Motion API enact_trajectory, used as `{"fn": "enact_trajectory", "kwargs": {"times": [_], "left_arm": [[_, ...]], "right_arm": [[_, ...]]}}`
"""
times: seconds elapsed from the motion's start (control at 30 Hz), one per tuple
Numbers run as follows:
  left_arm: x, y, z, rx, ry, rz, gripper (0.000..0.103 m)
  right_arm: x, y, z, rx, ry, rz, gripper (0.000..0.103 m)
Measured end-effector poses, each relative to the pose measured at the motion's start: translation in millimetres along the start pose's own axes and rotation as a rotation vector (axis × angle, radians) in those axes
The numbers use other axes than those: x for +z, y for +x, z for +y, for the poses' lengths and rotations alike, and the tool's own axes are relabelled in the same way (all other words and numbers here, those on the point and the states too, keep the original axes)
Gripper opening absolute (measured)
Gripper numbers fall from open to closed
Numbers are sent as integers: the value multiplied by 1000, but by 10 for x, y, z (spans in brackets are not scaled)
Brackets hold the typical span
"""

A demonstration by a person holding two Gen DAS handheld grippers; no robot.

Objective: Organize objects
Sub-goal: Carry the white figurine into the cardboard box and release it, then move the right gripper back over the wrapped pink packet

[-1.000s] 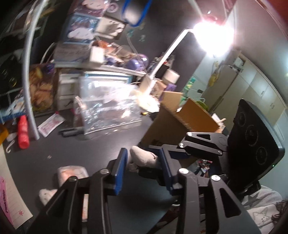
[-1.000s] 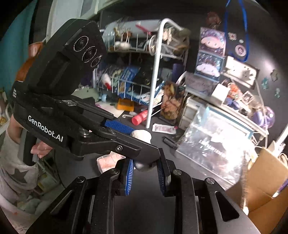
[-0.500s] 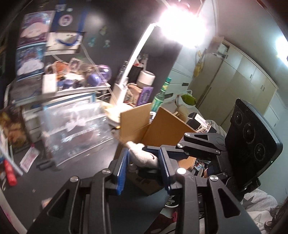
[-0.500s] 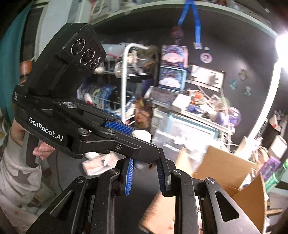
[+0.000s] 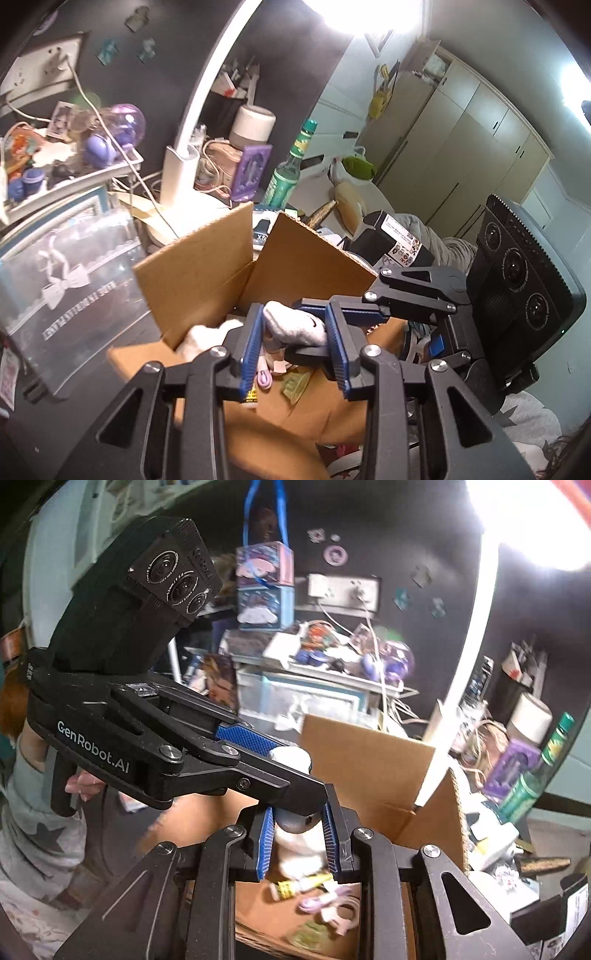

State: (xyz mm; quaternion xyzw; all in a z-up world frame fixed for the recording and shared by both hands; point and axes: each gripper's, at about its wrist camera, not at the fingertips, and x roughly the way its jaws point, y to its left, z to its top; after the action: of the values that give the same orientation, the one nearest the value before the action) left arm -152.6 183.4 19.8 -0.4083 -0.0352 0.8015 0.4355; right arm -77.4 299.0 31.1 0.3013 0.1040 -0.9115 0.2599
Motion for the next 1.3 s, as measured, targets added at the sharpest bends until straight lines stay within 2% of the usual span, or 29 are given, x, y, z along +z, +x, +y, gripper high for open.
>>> {"fn": "enact_trajectory", "kwargs": {"times": [0.13,0.17,0.2,0.23,0.27,0.3,0.4,0.7,0.97,1.13,1.3], "left_arm": [[34,146,-2,5,8,33,33],[33,166,-8,22,16,37,41],[32,181,-13,39,21,38,54],[29,198,-28,58,32,40,60],[28,202,-19,61,35,41,67],[23,206,-16,61,35,45,70],[24,197,-10,69,35,47,79],[-27,53,-65,104,60,11,87],[-215,-392,-31,141,45,-69,90],[-495,-907,89,202,18,-154,94],[-967,-1493,354,337,-45,-235,101]], "right_arm": [[-46,41,-80,-20,8,34,21],[-57,48,-95,-28,11,44,23],[-67,55,-106,-35,13,52,26],[-71,61,-113,-48,8,62,28],[-73,60,-116,-60,1,66,33],[-74,51,-121,-66,-3,66,39],[-78,22,-148,-78,-6,58,46],[-65,-2,-122,-88,-12,55,46],[39,-39,109,-78,-35,24,47],[180,-35,524,18,-99,-37,47],[292,110,1084,204,-171,-59,48]]}}
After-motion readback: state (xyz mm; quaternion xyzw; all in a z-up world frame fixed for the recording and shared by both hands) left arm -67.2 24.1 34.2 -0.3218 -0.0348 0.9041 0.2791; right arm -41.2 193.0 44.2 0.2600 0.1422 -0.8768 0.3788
